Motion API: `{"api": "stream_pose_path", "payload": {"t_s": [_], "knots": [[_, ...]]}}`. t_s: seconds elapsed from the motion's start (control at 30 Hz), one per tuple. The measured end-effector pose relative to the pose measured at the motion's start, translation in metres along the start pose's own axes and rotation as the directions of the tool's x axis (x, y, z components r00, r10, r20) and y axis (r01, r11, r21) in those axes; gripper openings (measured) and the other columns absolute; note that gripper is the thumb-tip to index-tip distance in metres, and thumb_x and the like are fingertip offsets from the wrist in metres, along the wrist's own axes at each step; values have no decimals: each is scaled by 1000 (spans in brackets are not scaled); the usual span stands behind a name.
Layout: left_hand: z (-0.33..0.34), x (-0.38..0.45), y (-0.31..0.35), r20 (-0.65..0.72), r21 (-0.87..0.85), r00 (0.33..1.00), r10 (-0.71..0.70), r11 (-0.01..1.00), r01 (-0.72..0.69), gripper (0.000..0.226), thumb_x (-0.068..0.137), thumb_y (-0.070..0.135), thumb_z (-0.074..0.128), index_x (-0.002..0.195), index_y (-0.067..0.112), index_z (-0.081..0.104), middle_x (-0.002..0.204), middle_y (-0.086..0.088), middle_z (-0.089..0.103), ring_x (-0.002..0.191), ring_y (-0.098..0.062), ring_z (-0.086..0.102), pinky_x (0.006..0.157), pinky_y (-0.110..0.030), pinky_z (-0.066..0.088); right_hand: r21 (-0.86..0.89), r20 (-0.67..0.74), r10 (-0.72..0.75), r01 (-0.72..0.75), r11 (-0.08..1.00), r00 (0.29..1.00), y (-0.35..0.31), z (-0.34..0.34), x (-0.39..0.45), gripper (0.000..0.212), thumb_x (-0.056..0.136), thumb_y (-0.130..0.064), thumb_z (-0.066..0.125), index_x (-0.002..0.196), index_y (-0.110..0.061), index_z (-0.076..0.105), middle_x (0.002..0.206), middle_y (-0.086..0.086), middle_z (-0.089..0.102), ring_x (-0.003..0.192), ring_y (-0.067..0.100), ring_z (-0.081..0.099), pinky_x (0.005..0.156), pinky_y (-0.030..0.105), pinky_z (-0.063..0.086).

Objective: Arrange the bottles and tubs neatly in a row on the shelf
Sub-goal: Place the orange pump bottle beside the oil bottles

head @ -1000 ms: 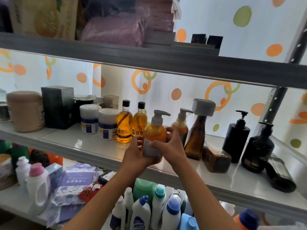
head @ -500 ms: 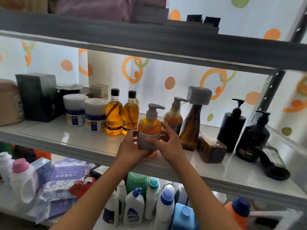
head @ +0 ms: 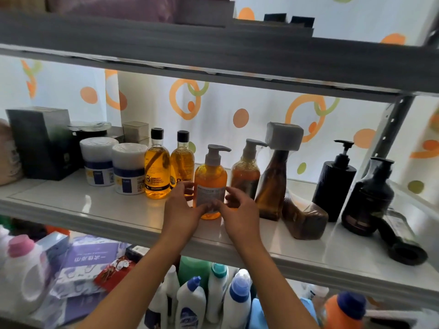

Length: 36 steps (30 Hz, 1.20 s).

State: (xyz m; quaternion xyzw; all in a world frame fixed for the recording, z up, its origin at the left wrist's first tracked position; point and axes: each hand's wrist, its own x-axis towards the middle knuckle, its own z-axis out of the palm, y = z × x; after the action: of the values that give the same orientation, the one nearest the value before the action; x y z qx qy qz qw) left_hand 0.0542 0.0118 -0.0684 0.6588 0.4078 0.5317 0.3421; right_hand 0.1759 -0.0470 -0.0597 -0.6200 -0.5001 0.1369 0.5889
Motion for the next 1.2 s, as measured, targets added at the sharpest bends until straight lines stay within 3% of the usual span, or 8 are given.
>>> {"api": "stream_pose_path", "payload": {"t_s": [0.13,0.3,0.4,0.67,0.87,1.07,1.13,1.2], "knots": [[11,7,-4,-65,-6,998,4,1000,-4,59,65,22,88,114,19,55,108,5,61,97,-12,57,69,-13,41,15,-26,1,-1,1000,1000,6,1,2,25,90,-17,64,114,-23,70,90,-24,64,86,0,65,81,28,59],[19,16,-12,-87,63,996,38,997,-32,56,67,19,86,116,19,56,108,4,60,94,-12,57,68,-16,42,-105,59,11,-5,994,998,18,7,7,49,91,-3,43,134,-22,57,125,-2,66,112,14,61,99,39,51],[20,23,-16,-77,108,995,56,993,-47,57,70,20,83,122,18,59,109,4,62,93,-11,59,69,-21,45,-121,92,51,-40,992,994,21,9,10,55,88,0,42,137,-23,54,131,0,62,121,14,56,106,38,45],[21,23,-16,-102,114,992,73,992,-61,49,73,21,81,117,18,59,102,5,61,89,-12,58,68,-23,45,-157,135,86,-64,985,987,19,8,8,67,83,4,42,142,-27,49,136,0,58,121,20,56,104,37,46],[18,6,-3,-135,105,988,70,993,-55,28,83,15,72,109,11,63,102,-3,67,91,-16,61,75,-27,47,-137,146,72,-52,989,987,-8,-3,-7,62,83,10,39,136,-18,55,120,-4,63,112,15,59,97,25,46],[15,-22,25,-126,19,982,137,991,-136,16,90,8,62,96,23,61,96,2,64,89,-5,60,77,-42,58,-199,120,-18,42,979,993,-18,-22,-20,47,93,3,41,132,-17,58,131,2,61,119,14,55,101,21,42],[16,-29,37,-99,17,981,164,986,-163,15,91,8,61,97,22,62,97,1,65,89,-6,60,76,-32,59,-210,106,-29,51,976,994,-25,-33,-23,42,96,0,41,132,-15,58,131,4,61,113,10,55,95,16,40],[18,-36,52,-84,13,979,188,982,-188,12,91,6,60,99,15,64,99,-2,65,86,-3,59,69,-11,52,-216,90,-45,63,974,995,-33,-46,-25,38,97,-2,40,129,-13,59,128,6,62,105,5,51,90,13,38]]}}
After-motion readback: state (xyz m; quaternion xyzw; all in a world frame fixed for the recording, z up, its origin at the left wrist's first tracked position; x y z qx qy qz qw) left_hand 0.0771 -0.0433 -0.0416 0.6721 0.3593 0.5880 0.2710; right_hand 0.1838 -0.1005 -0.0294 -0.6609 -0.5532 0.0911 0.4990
